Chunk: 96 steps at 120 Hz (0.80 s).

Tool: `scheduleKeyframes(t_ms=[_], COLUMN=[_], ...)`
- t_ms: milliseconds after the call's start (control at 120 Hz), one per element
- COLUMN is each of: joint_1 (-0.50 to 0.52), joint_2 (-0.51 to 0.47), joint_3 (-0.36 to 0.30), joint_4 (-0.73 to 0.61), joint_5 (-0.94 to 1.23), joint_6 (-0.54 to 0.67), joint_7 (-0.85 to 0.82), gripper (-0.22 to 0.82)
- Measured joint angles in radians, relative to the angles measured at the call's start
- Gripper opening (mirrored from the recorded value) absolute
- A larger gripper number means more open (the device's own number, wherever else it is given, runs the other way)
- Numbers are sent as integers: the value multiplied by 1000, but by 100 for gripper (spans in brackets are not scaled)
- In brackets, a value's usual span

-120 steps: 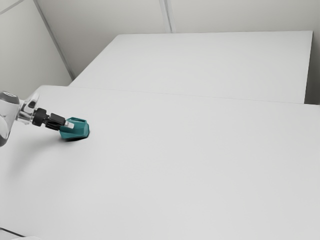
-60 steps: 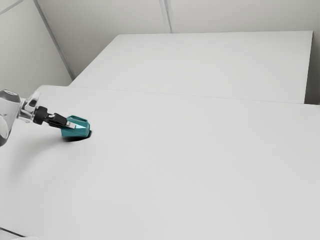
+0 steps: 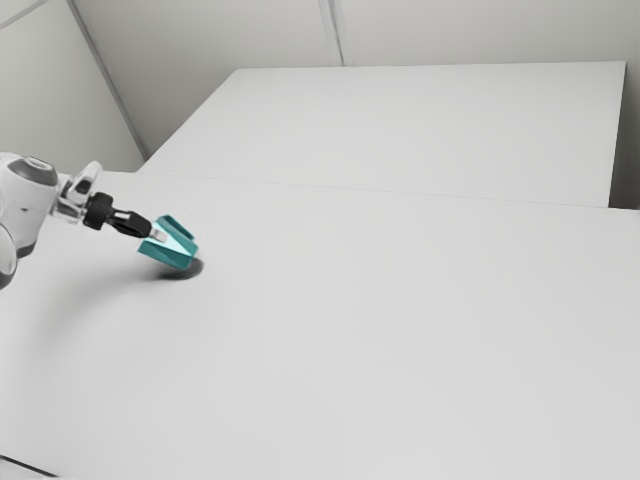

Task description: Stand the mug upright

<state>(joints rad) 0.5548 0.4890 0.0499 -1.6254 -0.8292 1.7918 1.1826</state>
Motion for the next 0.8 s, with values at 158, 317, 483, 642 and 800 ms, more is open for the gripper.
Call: scheduleKeyframes(t_ms=[158,317,483,642,800], joint_1=[-60,-121,-191,-250,-310], joint_2=[-78,-137,-211,-293,-352], joint_3=[-2,-2,-2,-2,-2], joint_4=[-8,-33,-88,-139,-186], joint_5=[119,248,366,462,542], joint_6=[13,19,44,65,83], joint_7=[-36,-97,-171,-250,-335], gripper=[-17,-17,-16,-16,-17])
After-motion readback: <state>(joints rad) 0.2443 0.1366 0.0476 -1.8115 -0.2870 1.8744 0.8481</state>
